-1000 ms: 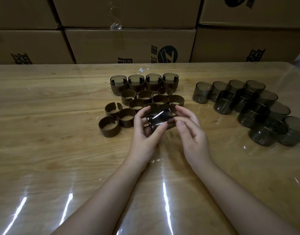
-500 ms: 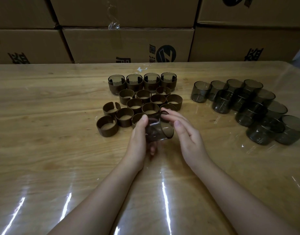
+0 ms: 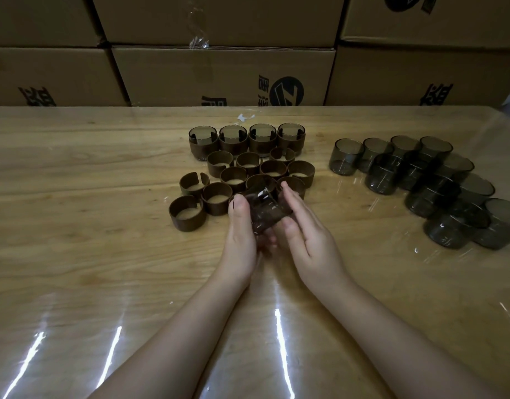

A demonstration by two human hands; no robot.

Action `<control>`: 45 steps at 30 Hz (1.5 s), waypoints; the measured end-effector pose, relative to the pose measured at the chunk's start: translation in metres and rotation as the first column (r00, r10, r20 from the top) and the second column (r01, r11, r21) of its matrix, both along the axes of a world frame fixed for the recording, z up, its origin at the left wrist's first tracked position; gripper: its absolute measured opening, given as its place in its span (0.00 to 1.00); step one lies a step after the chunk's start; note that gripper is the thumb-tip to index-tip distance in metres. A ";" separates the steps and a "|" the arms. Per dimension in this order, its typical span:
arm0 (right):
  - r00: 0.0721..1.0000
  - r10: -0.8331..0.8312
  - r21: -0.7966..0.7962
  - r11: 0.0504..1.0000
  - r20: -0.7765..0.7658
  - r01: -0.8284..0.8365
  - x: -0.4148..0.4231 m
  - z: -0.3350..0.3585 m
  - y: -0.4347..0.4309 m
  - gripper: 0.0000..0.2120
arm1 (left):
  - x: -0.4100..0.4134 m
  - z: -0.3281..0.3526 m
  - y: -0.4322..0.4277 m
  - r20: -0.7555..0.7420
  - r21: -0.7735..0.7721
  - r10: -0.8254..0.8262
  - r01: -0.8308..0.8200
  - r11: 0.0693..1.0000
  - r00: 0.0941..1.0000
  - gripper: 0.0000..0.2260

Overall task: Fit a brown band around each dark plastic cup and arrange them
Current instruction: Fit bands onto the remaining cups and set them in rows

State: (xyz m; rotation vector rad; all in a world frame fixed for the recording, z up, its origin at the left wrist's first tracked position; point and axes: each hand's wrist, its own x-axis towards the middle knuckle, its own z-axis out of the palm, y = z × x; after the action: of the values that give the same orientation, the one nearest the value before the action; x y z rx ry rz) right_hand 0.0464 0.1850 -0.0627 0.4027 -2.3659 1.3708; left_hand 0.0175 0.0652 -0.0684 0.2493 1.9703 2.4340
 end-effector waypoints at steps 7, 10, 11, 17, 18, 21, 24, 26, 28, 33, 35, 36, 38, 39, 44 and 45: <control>0.993 -0.043 -0.055 0.997 0.112 0.050 0.000 -0.002 -0.001 0.23 | 0.005 0.001 0.005 -0.184 -0.194 0.119 -0.155 0.969 0.976 0.29; 0.988 -0.008 -0.157 0.987 0.157 0.033 0.001 -0.003 -0.001 0.22 | 0.006 0.002 0.004 -0.229 -0.272 0.108 -0.170 0.947 0.967 0.28; 0.986 0.000 -0.192 0.981 0.165 0.032 0.001 -0.003 -0.002 0.21 | 0.006 0.003 0.004 -0.237 -0.276 0.112 -0.177 0.945 0.965 0.28; 0.973 0.020 -0.369 0.927 0.229 0.068 -0.002 -0.002 0.002 0.16 | 0.009 0.005 0.004 -0.347 -0.374 0.034 -0.172 0.912 0.937 0.25; 0.972 0.019 -0.397 0.915 0.236 0.079 -0.003 -0.002 0.003 0.17 | 0.009 0.004 0.004 -0.386 -0.386 0.009 -0.170 0.907 0.923 0.25; 0.960 0.009 -0.462 0.878 0.280 0.126 -0.004 0.001 0.006 0.23 | 0.009 0.002 0.004 -0.439 -0.374 -0.066 -0.115 0.920 0.896 0.27; 0.942 0.058 -0.532 0.836 0.330 0.135 -0.005 0.003 0.008 0.16 | 0.009 0.004 0.003 -0.480 -0.401 -0.143 -0.072 0.913 0.866 0.26; 0.927 0.102 -0.572 0.809 0.362 0.135 -0.006 0.003 0.010 0.14 | 0.009 0.004 0.004 -0.503 -0.439 -0.196 -0.054 0.897 0.842 0.28; 0.916 0.127 -0.576 0.807 0.380 0.127 -0.005 0.002 0.008 0.19 | 0.010 0.004 0.004 -0.471 -0.454 -0.215 -0.026 0.891 0.856 0.26; 0.914 0.172 -0.589 0.804 0.367 0.086 -0.001 0.000 -0.007 0.29 | 0.011 0.005 0.006 -0.452 -0.370 -0.071 -0.115 0.922 0.889 0.15; 0.918 0.169 -0.565 0.822 0.359 0.070 -0.001 0.001 -0.007 0.28 | 0.011 0.005 0.007 -0.487 -0.332 -0.021 -0.163 0.929 0.873 0.13; 0.921 0.167 -0.558 0.827 0.352 0.063 -0.001 0.002 -0.007 0.28 | 0.011 0.005 0.008 -0.506 -0.319 -0.006 -0.181 0.930 0.862 0.13; 0.928 0.172 -0.554 0.831 0.330 0.043 0.001 0.003 -0.008 0.28 | 0.011 0.005 0.007 -0.539 -0.292 0.020 -0.209 0.933 0.842 0.12; 0.932 0.179 -0.550 0.835 0.314 0.025 0.003 0.004 -0.010 0.27 | 0.011 0.005 0.007 -0.545 -0.271 0.039 -0.220 0.937 0.837 0.12; 0.960 0.138 -0.473 0.881 0.242 -0.007 0.009 0.005 -0.020 0.19 | 0.010 0.008 0.002 -0.499 -0.173 0.132 -0.248 0.953 0.857 0.08; 0.965 0.123 -0.444 0.896 0.231 -0.008 0.009 0.006 -0.021 0.19 | 0.010 0.009 0.002 -0.469 -0.164 0.135 -0.236 0.958 0.873 0.08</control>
State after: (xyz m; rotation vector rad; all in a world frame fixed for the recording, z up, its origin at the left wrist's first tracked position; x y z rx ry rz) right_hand 0.0551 0.1636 -0.0570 0.1850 -2.1435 2.0355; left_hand 0.0272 0.0670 -0.0595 0.7177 2.5383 2.4046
